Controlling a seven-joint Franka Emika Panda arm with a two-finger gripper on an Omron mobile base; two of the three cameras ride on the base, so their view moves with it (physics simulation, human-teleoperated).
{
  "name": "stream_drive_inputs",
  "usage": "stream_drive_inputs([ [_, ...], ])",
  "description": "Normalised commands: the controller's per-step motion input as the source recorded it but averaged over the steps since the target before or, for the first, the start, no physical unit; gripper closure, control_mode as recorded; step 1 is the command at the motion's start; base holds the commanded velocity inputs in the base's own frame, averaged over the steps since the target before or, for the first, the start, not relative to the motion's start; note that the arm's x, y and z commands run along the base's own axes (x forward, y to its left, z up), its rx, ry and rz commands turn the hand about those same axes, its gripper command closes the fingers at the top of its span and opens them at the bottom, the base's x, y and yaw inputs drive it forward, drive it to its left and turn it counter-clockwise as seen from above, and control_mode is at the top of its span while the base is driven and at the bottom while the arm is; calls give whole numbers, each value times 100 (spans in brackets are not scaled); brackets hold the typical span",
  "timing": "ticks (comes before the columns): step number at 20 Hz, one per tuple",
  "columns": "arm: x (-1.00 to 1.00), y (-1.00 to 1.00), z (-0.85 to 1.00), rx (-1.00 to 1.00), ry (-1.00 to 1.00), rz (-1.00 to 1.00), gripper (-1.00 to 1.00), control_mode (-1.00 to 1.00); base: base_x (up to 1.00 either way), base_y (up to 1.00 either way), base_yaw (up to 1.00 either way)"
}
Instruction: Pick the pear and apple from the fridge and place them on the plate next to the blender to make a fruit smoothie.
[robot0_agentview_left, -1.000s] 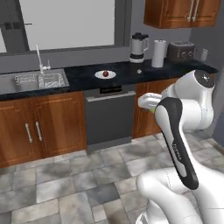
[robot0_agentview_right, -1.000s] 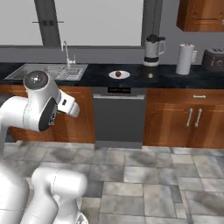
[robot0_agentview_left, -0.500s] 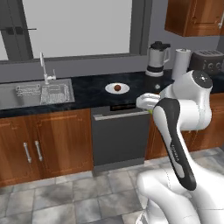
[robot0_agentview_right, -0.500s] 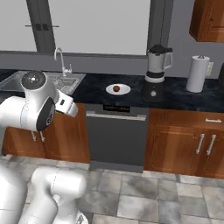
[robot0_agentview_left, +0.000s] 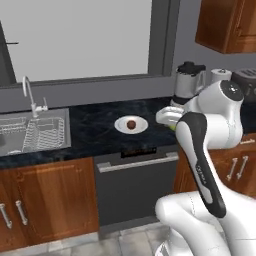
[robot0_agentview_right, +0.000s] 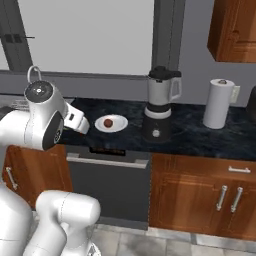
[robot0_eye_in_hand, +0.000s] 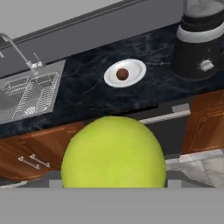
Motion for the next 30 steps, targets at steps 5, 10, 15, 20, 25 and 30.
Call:
stream_drive_inputs([
  [5,0,0,0,0,0,0,100,100,95,0,0],
  [10,0,0,0,0,0,0,100,100,68,0,0],
  [15,45,0,-28,0,27,0,100,-100,12,0,0],
  [20,57,0,-53,-3,26,0,100,-100,0,0,0],
  [25,78,0,-65,-8,18,0,100,-100,0,0,0],
  [30,71,16,-70,-14,2,0,100,-100,0,0,0],
])
